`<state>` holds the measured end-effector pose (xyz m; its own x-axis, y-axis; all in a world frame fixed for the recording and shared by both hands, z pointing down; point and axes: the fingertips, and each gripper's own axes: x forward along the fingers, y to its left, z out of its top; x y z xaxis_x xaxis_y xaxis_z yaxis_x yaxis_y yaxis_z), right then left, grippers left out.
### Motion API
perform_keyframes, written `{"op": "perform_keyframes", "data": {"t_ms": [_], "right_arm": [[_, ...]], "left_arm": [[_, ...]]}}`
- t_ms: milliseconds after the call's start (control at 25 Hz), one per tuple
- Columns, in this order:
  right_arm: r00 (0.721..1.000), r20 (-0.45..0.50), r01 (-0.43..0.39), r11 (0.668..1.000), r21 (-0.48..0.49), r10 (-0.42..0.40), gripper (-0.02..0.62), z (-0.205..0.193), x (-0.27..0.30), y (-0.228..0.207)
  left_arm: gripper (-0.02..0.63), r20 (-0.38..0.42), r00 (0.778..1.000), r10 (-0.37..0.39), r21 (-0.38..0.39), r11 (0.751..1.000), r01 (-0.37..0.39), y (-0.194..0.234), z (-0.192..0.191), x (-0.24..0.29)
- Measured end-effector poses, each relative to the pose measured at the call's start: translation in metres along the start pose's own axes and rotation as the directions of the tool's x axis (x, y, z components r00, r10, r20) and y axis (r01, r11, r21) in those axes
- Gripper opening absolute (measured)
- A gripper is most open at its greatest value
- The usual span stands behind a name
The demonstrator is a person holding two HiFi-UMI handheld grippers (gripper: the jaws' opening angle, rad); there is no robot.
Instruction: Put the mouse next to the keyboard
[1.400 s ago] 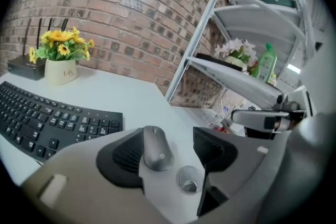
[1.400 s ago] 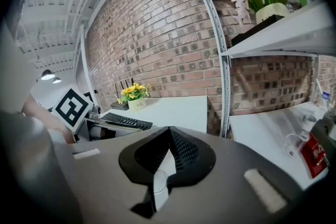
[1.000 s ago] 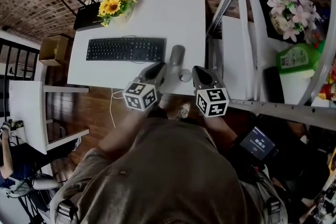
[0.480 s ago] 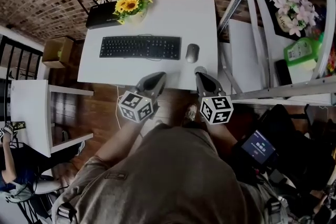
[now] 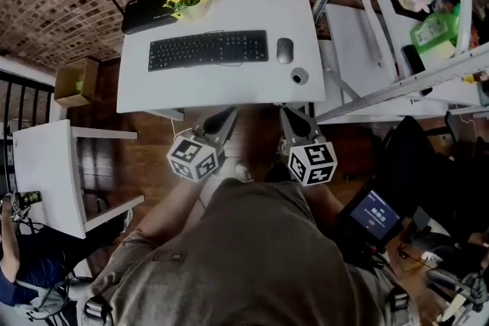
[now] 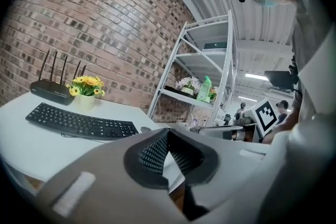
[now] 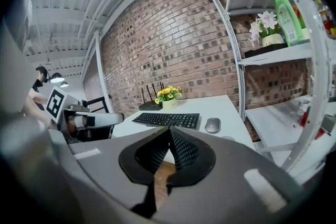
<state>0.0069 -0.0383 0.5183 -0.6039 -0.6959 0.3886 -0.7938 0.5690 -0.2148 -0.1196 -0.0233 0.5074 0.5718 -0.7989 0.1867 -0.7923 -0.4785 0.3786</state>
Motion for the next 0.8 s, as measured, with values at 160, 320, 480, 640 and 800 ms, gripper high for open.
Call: {"op": "perform_keyframes", "data": {"t_ms": [160,320,480,640,800], "right_arm": [[1.000,-0.001,-0.008,1.000,-0.024,0.008,0.012,-0.008,-0.012,0.014],[0.999,0.007,-0.045,0.998,-0.035,0.045,0.012,-0.008,-0.019,0.028],[0.996,0.013,-0.087,0.994,-0.065,0.088,0.012,-0.006,-0.024,0.040],[0.994,0.029,-0.103,0.992,-0.079,0.106,0.012,0.000,-0.032,0.042],[0.993,0.046,-0.105,0.993,-0.055,0.108,0.011,0.002,-0.042,0.031]], "left_arm": [[0.002,0.021,1.000,-0.005,0.008,1.000,0.005,-0.007,-0.002,-0.015],[0.002,0.040,0.999,-0.002,0.016,1.000,0.001,-0.016,-0.001,-0.025],[0.002,0.068,0.998,0.000,0.025,1.000,-0.002,-0.028,0.003,-0.033],[0.002,0.082,0.997,-0.001,0.034,0.999,-0.002,-0.038,0.004,-0.034],[0.002,0.086,0.996,0.007,0.023,1.000,-0.009,-0.048,0.001,-0.028]]}}
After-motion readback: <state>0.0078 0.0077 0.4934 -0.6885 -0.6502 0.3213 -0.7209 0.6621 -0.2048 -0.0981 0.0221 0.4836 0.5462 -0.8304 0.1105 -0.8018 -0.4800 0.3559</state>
